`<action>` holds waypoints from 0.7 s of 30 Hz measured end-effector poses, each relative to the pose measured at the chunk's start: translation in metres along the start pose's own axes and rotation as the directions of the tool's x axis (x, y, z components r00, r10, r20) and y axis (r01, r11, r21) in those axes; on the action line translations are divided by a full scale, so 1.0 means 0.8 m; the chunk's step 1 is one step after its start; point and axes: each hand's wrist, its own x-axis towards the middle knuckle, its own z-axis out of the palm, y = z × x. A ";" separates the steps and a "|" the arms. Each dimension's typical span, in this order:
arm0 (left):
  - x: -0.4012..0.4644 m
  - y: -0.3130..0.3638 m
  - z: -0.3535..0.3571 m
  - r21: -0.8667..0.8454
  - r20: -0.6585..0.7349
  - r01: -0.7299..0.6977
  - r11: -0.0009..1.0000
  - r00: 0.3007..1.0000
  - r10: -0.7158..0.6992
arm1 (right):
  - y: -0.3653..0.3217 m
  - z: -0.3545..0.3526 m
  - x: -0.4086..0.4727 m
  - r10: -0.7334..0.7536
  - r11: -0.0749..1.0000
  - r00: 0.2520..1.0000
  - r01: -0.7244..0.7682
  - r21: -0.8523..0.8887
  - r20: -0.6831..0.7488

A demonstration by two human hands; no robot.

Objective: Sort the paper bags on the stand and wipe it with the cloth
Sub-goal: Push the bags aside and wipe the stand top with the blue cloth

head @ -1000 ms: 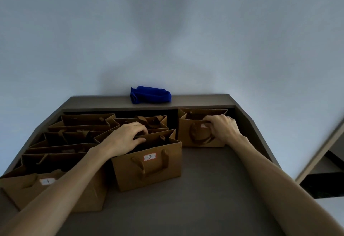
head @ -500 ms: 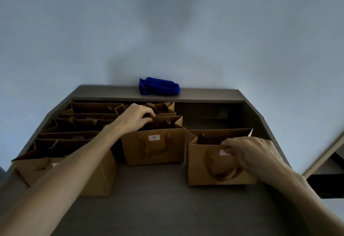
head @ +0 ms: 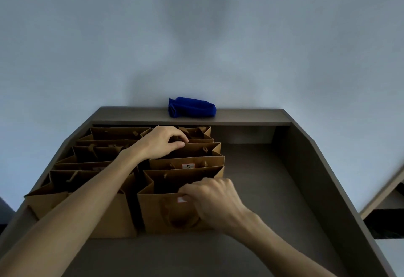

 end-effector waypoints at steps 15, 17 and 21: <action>-0.094 0.028 0.012 -0.174 -0.245 -0.021 0.984 0.969 -0.023 | 0.109 -0.086 0.136 0.244 0.962 0.950 -0.213 0.170 -0.192; -0.090 0.027 0.022 -0.087 -0.167 0.046 0.995 0.984 -0.060 | 0.133 -0.086 0.175 0.258 0.957 0.951 -0.228 0.180 -0.171; -0.081 0.026 0.032 0.043 0.005 0.134 0.990 0.991 -0.134 | 0.161 -0.075 0.243 0.269 0.962 0.959 -0.265 0.063 -0.085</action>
